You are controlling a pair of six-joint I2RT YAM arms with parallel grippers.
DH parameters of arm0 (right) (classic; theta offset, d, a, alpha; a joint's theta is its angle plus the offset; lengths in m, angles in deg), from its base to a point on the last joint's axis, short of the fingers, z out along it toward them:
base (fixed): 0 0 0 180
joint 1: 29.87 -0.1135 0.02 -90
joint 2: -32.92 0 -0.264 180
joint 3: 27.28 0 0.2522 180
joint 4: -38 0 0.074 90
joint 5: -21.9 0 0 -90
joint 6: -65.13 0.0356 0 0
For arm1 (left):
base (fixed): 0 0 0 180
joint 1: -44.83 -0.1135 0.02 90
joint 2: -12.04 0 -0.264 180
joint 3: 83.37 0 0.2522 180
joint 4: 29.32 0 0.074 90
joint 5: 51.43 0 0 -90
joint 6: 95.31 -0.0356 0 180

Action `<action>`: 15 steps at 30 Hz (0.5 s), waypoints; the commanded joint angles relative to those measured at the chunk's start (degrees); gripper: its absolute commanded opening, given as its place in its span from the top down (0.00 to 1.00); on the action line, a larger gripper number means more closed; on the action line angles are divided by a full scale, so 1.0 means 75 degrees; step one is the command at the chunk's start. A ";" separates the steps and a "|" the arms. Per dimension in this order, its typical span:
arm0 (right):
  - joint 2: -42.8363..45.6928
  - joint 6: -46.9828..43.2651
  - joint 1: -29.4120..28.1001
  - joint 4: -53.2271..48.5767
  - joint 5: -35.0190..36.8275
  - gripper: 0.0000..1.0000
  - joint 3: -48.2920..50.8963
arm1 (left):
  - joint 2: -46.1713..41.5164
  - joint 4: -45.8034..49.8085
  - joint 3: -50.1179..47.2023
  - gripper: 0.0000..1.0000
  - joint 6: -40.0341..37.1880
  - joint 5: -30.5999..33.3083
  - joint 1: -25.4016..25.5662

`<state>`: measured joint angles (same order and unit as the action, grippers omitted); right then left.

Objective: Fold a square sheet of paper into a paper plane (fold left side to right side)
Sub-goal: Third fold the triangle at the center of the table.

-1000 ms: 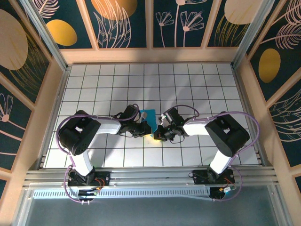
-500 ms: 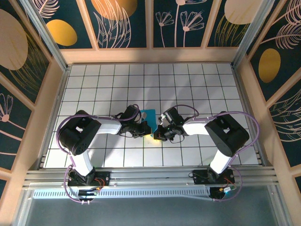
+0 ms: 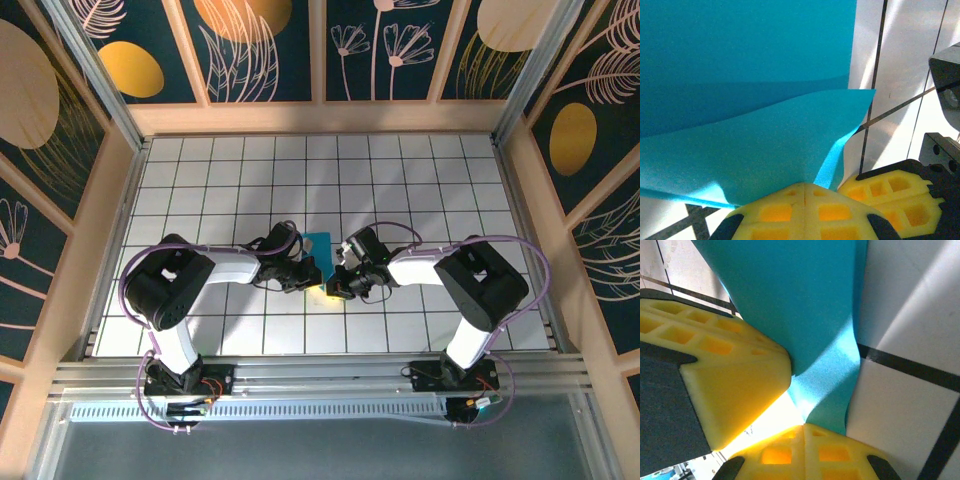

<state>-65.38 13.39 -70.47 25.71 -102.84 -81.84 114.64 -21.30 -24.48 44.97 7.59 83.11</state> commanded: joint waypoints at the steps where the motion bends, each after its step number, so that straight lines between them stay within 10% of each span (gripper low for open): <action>1: -0.0601 -0.0053 -0.0060 -0.0954 0.0597 1.00 0.0386 | 0.0251 0.0343 0.0121 0.95 0.0049 0.0743 -0.0089; 15: -0.0599 0.0002 -0.0054 -0.0831 0.0519 1.00 0.0535 | 0.0016 0.0127 -0.0130 0.93 0.0091 0.0885 -0.0572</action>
<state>-65.66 13.43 -70.32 27.88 -103.69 -81.09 114.64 -21.35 -24.40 45.39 7.85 81.45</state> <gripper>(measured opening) 0.051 0.068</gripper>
